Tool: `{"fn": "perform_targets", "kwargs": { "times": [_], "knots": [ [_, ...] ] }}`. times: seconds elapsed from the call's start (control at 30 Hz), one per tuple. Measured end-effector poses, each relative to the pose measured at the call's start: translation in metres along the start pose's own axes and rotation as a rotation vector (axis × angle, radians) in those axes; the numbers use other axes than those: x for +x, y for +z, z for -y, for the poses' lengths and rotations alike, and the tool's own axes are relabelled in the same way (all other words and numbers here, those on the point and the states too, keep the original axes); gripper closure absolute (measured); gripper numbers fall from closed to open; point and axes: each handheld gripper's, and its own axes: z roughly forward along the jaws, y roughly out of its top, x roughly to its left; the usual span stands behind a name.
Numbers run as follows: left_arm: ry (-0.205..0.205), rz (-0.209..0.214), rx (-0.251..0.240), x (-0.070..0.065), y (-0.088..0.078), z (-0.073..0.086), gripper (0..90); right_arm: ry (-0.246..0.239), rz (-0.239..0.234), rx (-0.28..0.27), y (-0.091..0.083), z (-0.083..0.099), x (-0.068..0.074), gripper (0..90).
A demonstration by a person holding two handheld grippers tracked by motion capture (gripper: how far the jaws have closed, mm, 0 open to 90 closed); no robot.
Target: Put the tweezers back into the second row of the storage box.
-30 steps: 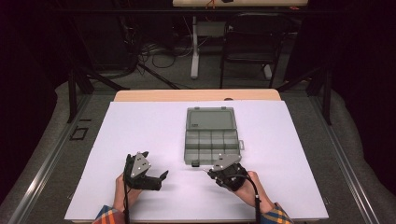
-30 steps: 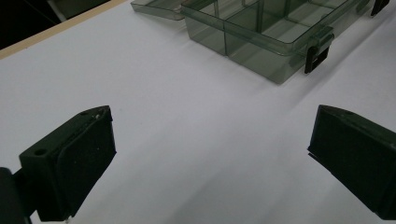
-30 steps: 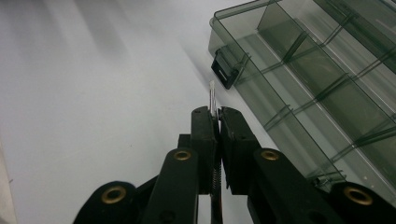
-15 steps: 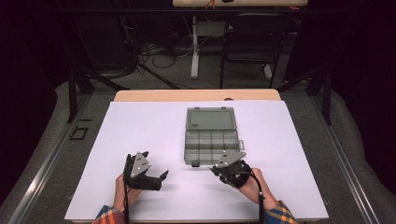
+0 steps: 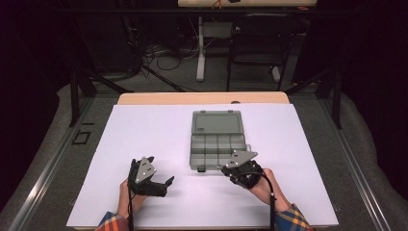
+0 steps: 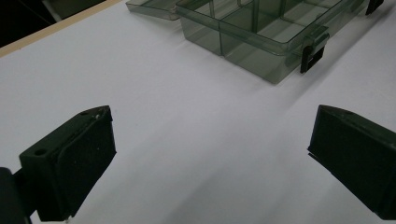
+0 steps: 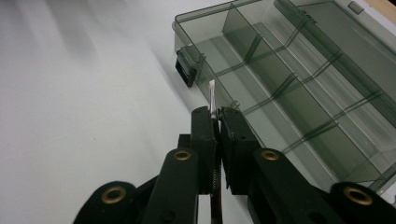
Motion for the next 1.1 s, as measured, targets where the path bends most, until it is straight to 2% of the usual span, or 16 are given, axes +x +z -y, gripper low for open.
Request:
{"fn": "perform_targets", "kwargs": {
  "times": [0.23, 0.37, 0.87, 0.93, 1.1],
  "knots": [
    [0.001, 0.000, -0.003, -0.001, -0.001, -0.001, 0.1, 0.011, -0.004, -0.004, -0.005, 0.000, -0.006, 84.5],
    [0.004, 0.003, -0.004, -0.002, -0.001, -0.001, 0.0, 0.016, -0.009, 0.015, -0.005, 0.000, -0.010, 84.5],
    [0.008, 0.007, -0.005, -0.002, 0.000, -0.001, 0.1, -0.028, 0.010, 0.037, -0.005, -0.012, -0.024, 84.5],
    [0.008, 0.006, -0.006, -0.003, -0.001, -0.001, 0.1, -0.037, -0.003, 0.025, -0.006, -0.013, -0.028, 84.5],
    [0.010, 0.007, -0.005, -0.002, -0.001, -0.001, 0.1, -0.071, 0.005, 0.043, -0.004, -0.016, -0.031, 84.5]
  ]
}}
